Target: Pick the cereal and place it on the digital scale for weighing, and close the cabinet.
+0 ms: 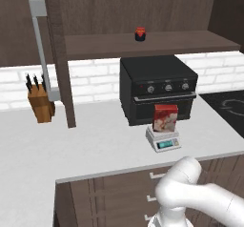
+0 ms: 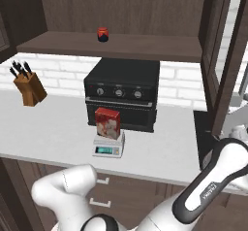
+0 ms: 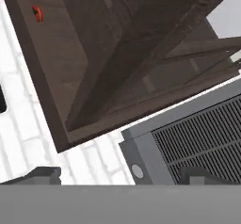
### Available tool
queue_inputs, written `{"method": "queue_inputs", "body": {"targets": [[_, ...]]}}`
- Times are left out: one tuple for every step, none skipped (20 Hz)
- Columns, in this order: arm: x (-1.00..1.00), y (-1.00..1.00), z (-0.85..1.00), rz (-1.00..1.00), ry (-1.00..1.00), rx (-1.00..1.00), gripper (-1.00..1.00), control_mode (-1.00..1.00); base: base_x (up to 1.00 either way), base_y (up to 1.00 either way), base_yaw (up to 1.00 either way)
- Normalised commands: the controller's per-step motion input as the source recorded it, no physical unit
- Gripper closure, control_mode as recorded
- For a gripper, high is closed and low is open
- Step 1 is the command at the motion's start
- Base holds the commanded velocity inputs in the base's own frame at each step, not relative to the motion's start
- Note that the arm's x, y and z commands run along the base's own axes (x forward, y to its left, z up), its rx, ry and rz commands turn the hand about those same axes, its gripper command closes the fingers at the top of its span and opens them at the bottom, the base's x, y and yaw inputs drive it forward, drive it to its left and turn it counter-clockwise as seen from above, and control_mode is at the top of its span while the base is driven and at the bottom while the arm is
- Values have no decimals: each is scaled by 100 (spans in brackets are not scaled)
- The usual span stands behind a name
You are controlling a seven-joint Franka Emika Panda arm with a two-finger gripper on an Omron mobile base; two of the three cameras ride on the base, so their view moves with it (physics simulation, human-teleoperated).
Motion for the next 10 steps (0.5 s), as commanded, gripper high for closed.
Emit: {"method": "queue_inputs", "body": {"targets": [[0,0,88,13,-18,0,-100,-100,0,0,0],[-3,0,89,12,-20,0,-100,-100,0,0,0],[-21,13,89,14,-24,0,-100,-100,0,0,0],[-24,36,91,15,-25,-2,-100,-100,0,0,0],[-21,45,94,14,-22,-3,-100,-100,0,0,0],[-29,86,88,14,-22,-7,-100,-100,0,0,0],[-39,100,81,15,-20,-8,-100,-100,0,0,0],[-21,100,69,16,-14,-9,-100,-100,0,0,0],[-14,100,73,17,-11,-10,-100,-100,0,0,0],[-9,100,76,15,-8,-10,-100,-100,0,0,0]]}}
